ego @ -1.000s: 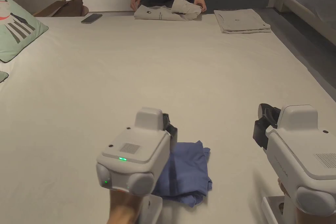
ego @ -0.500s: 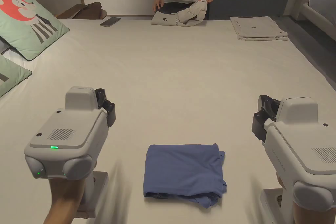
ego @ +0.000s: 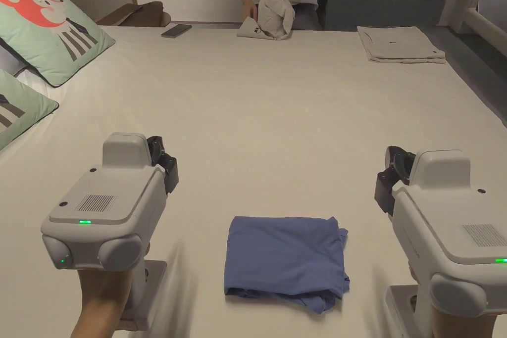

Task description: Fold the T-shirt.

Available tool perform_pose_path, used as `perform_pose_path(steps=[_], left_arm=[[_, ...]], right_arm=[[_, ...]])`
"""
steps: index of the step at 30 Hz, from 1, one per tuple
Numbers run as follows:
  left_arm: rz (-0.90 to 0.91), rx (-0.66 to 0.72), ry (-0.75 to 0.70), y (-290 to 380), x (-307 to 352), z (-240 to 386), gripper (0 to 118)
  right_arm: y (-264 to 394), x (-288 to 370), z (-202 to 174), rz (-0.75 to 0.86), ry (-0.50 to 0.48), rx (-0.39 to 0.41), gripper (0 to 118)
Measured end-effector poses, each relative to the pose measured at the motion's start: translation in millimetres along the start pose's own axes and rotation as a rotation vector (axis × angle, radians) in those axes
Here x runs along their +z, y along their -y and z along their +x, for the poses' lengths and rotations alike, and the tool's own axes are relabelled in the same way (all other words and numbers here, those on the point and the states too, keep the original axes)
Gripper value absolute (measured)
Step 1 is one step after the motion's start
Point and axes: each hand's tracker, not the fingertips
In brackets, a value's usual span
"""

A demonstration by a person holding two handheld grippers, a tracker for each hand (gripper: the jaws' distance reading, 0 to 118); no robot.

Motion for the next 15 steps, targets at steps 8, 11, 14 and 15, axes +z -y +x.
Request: perform_pose_path(steps=[8, 11, 14, 15], left_arm=[[-0.022, 0.027, 0.018, 6, -2, 3, 0], [-0.037, 0.031, 0.029, 10, -2, 4, 0], [-0.053, 0.028, 0.036, 14, -3, 5, 0], [-0.058, 0.030, 0.039, 16, -3, 5, 0]], right_arm=[[62, -37, -46, -0.216, -0.089, 0.021, 0], [92, -51, -60, -0.330, -0.117, 0.007, 0], [119, -61, -70, -0.440, -0.105, 0.014, 0], [127, -64, -71, -0.475, -0.097, 0.015, 0]])
